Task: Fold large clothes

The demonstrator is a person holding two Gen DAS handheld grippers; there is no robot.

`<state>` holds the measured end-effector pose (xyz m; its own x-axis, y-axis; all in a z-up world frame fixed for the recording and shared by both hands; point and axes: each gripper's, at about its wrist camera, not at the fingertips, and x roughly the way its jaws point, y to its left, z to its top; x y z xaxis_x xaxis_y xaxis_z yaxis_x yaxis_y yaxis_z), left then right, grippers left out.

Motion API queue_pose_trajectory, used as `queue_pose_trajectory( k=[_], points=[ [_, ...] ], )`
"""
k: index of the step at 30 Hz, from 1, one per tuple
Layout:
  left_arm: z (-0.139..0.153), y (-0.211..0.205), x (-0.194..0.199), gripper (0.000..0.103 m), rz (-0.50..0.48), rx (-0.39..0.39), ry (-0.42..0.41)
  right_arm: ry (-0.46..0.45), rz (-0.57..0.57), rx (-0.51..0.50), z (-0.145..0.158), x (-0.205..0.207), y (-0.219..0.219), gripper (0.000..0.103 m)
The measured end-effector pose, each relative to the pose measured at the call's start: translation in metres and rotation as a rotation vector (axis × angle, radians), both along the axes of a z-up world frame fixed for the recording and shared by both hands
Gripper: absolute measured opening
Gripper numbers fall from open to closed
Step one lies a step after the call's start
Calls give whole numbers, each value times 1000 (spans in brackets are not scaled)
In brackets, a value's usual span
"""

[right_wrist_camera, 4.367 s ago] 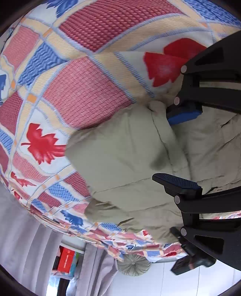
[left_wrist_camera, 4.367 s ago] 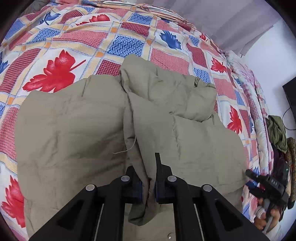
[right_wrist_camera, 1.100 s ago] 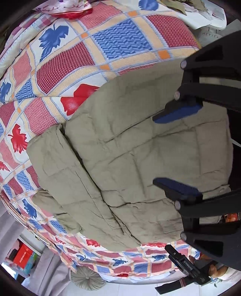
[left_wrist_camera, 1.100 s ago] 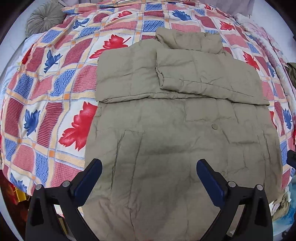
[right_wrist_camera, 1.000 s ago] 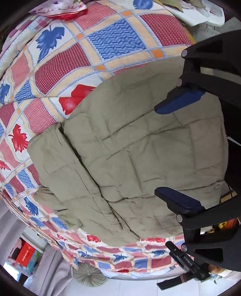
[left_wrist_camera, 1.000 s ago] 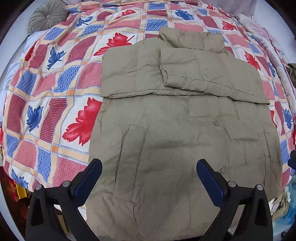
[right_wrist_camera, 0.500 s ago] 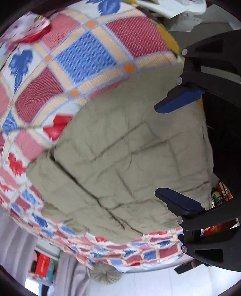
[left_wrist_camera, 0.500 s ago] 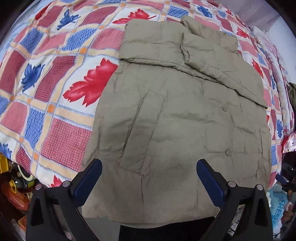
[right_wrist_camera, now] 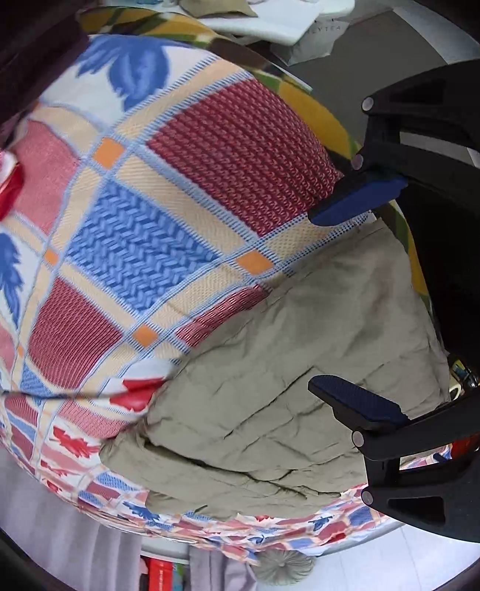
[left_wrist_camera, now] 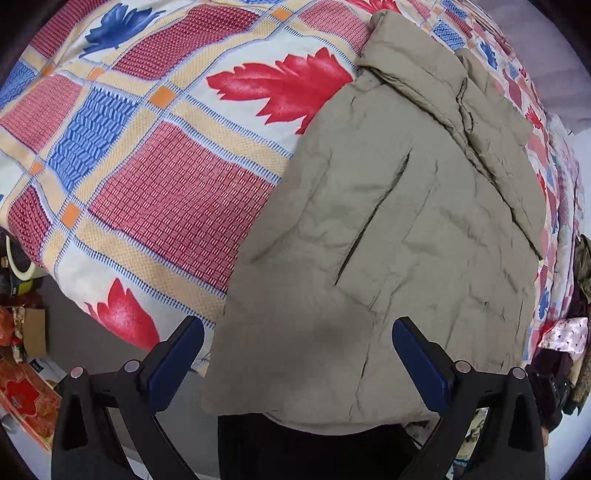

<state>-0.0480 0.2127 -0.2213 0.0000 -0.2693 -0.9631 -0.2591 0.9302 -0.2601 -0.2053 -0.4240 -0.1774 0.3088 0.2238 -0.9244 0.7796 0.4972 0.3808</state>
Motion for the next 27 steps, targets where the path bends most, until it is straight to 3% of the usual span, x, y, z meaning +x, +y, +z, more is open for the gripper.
queue_pose_trajectory(
  k=[3, 7, 17, 19, 25, 27],
  points=[
    [-10, 5, -9, 102, 24, 0, 21, -8, -11, 71, -20, -2, 8, 85],
    [-25, 9, -18, 102, 66, -83, 60, -38, 5, 149, -28, 1, 23, 85],
    [-34, -38, -21, 102, 3, -198, 80, -188, 42, 397, -31, 19, 57, 85],
    [-34, -43, -20, 102, -8, -193, 84, -164, 58, 399, -33, 22, 62, 85],
    [-41, -26, -23, 101, 43, -180, 107, -14, 97, 260, -37, 14, 56, 85],
    [-42, -23, -22, 90, 64, -185, 113, -13, 80, 279, -41, 10, 52, 85]
  ],
)
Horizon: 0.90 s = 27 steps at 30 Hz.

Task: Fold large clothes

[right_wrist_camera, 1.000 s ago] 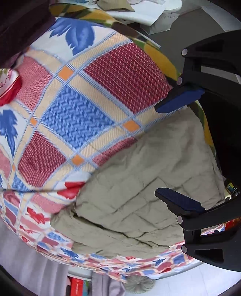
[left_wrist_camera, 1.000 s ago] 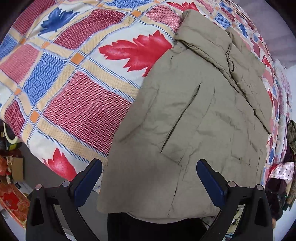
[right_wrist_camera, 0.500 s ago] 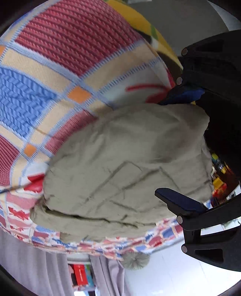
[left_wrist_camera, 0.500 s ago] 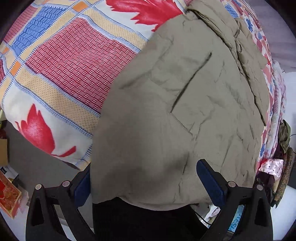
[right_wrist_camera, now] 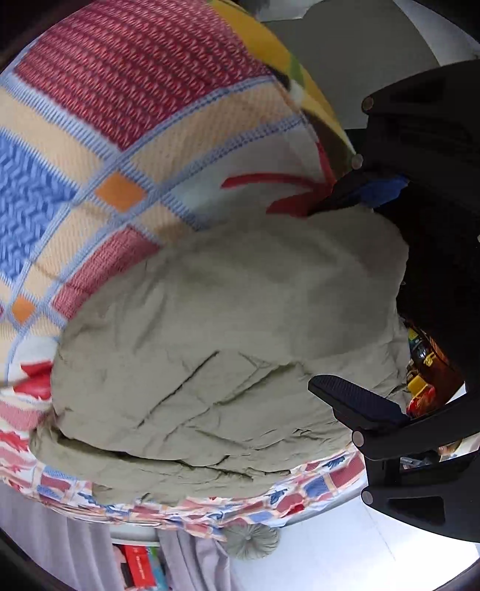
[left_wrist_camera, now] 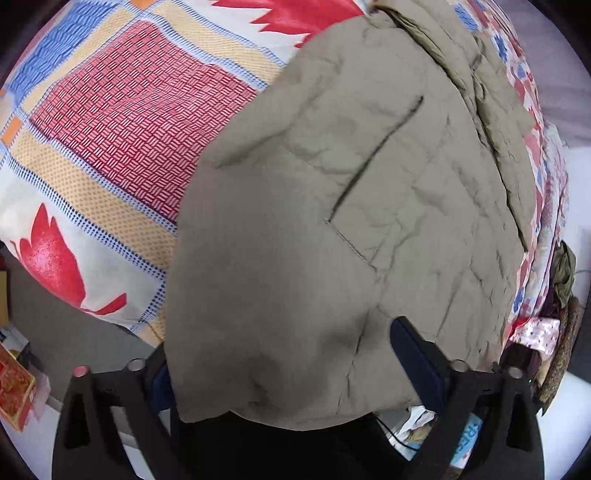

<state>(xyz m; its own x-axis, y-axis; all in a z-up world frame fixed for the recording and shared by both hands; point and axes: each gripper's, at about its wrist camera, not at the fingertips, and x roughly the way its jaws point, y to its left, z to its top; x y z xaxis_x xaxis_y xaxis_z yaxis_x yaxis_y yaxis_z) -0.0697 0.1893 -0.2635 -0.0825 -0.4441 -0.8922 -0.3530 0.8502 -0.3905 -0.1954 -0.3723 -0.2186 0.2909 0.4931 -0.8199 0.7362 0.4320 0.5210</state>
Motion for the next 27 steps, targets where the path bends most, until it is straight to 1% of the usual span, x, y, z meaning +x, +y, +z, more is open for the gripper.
queue_pose_trajectory(
  k=[2, 3, 4, 5, 6, 7, 8, 9, 10, 13, 17, 22, 24, 27],
  points=[
    [1, -5, 1, 76, -18, -9, 10, -14, -15, 17, -2, 0, 2, 85],
    [1, -7, 1, 54, -40, -11, 16, -22, -18, 26, -3, 2, 4, 85],
    [2, -11, 3, 37, -67, -5, 21, -27, -17, 35, -3, 6, 9, 85],
    [5, -14, 5, 33, -78, -15, 12, -24, -13, 42, -4, 9, 13, 77],
    [11, -16, 6, 22, -78, -27, -4, -12, -4, 46, -5, 11, 17, 68],
    [17, -17, 9, 19, -80, -38, -19, 22, 15, 36, -7, 15, 22, 40],
    [24, -17, 11, 17, -85, -44, -38, 53, 28, 22, -8, 17, 24, 18],
    [32, -18, 14, 17, -94, -50, -58, 56, 29, 13, -6, 18, 25, 15],
    [41, -19, 17, 17, -102, -54, -78, 38, 26, 5, -2, 19, 25, 11],
    [70, -19, 28, 17, -112, -75, -148, -28, 33, -1, 17, 26, 24, 10],
    [107, -15, 59, 17, -127, -111, -253, -113, 58, -23, 47, 42, 21, 9],
    [142, -14, 97, 17, -133, -124, -373, -201, 126, -122, 90, 74, 19, 9],
    [154, -14, 114, 17, -118, -127, -416, -243, 134, -154, 106, 88, 16, 9],
    [173, -17, 140, 17, -119, -111, -472, -303, 138, -195, 131, 112, 14, 8]
  ],
)
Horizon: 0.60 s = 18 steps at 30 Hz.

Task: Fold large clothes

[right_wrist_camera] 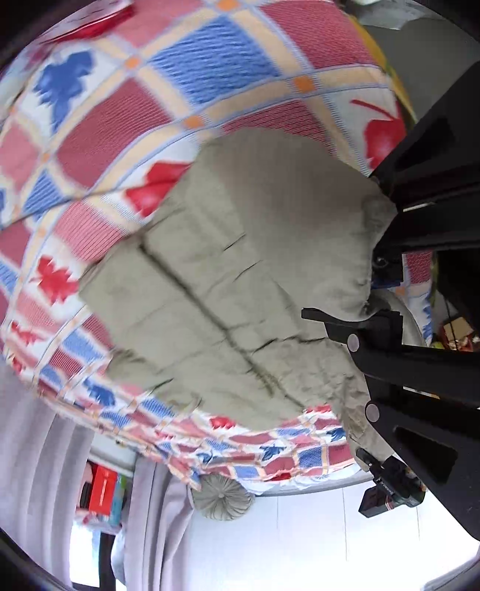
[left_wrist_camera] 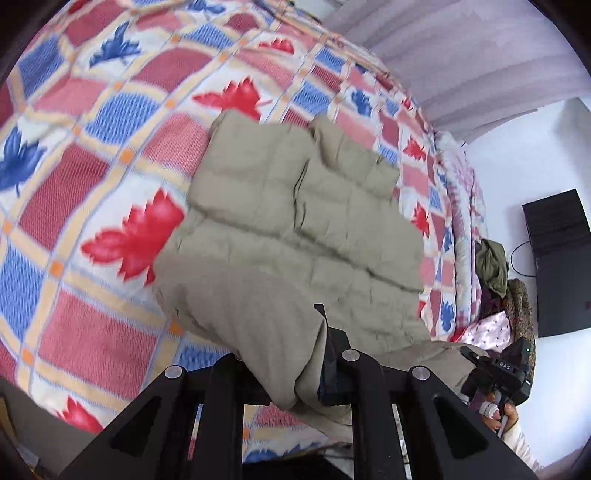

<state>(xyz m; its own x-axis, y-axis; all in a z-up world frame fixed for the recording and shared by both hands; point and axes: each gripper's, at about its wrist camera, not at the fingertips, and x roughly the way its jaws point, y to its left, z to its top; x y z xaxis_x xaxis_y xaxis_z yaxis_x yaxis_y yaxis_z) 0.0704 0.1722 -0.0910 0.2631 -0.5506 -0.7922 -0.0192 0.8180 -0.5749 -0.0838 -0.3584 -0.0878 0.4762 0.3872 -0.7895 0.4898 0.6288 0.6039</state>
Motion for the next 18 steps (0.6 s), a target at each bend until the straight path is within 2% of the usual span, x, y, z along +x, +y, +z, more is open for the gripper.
queue_pose_trajectory(
  k=[7, 10, 13, 18],
  points=[
    [25, -12, 69, 17, 24, 13, -131, -125, 78, -134, 55, 72, -16, 8],
    [26, -22, 107, 17, 25, 58, -179, -151, 96, -186, 67, 110, -25, 8],
    [14, -29, 139, 17, 48, 100, -194, -154, 115, -239, 65, 152, -30, 8],
    [-27, -42, 188, 17, 84, 167, -184, -124, 125, -302, 33, 221, -38, 8]
  ],
)
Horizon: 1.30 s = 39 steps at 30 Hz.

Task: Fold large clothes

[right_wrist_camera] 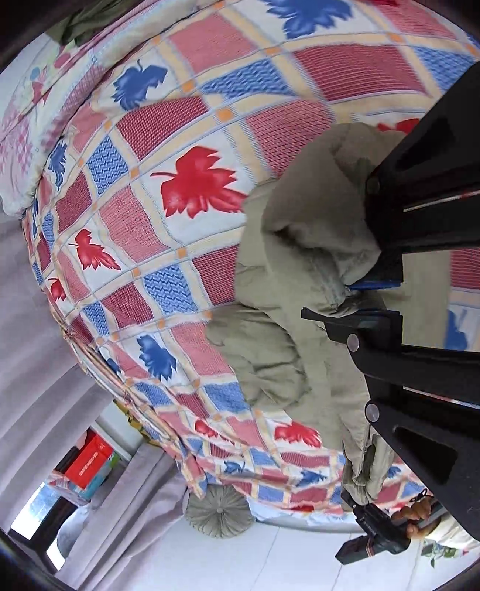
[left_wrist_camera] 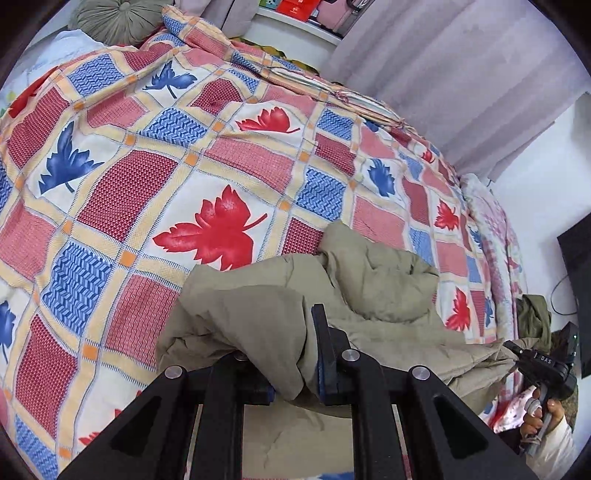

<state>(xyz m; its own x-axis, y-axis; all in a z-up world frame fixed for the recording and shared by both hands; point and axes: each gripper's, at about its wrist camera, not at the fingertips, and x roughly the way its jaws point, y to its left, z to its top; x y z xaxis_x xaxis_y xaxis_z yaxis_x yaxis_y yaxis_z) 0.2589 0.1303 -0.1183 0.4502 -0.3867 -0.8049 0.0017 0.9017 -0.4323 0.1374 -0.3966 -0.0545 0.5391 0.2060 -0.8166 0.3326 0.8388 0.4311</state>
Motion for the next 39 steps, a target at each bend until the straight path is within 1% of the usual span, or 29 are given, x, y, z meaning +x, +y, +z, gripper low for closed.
queue_pose_trajectory(
  k=[5, 8, 11, 14, 15, 16, 17, 18, 19, 20, 21, 23, 28, 29, 30, 31, 33, 35, 39],
  points=[
    [-53, -9, 32, 17, 55, 49, 49, 46, -51, -5, -52, 42, -8, 8],
    [-75, -13, 41, 17, 82, 72, 64, 60, -86, 3, -81, 56, -9, 8],
    [-83, -20, 46, 17, 85, 129, 67, 74, -114, 17, -101, 63, -9, 10],
    [-79, -24, 47, 18, 82, 169, 66, 79, -138, 31, -107, 64, -10, 11],
    [-75, -25, 47, 25, 74, 179, 59, 79, -138, 30, -105, 64, -10, 12],
    [-71, -25, 45, 47, 65, 176, 44, 77, -135, 28, -104, 65, -10, 13],
    [-65, -25, 42, 61, 60, 165, 19, 75, -129, 26, -100, 64, -10, 15],
    [-57, -24, 38, 89, 65, 162, -8, 72, -123, 28, -97, 63, -11, 17],
    [-48, -23, 35, 103, 82, 180, -45, 66, -116, 34, -93, 62, -11, 23],
    [-39, -23, 31, 103, 94, 215, -82, 56, -111, 41, -90, 61, -12, 32],
    [-34, -24, 30, 103, 84, 225, -96, 47, -109, 46, -86, 61, -12, 38],
    [-28, -24, 31, 103, 71, 222, -80, 22, -113, 44, -78, 59, -14, 64],
    [-17, -25, 16, 102, 45, 226, -83, -2, -102, 46, -63, 54, -8, 65],
    [-17, -27, 12, 99, 23, 219, -79, -6, -94, 45, -60, 52, -6, 65],
    [-19, -30, 8, 91, -4, 221, -71, -5, -88, 42, -59, 51, -4, 65],
    [-21, -34, 2, 90, -26, 236, -58, -2, -82, 35, -57, 49, -2, 65],
    [-23, -36, -13, 90, -34, 249, -54, -7, -75, 37, -55, 41, 3, 65],
    [-27, -35, -32, 90, -35, 215, -34, -9, -67, 64, -56, 28, 9, 65],
    [-47, -22, -72, 90, -15, 120, 62, 16, -47, 100, -64, -4, 21, 65]
  ],
)
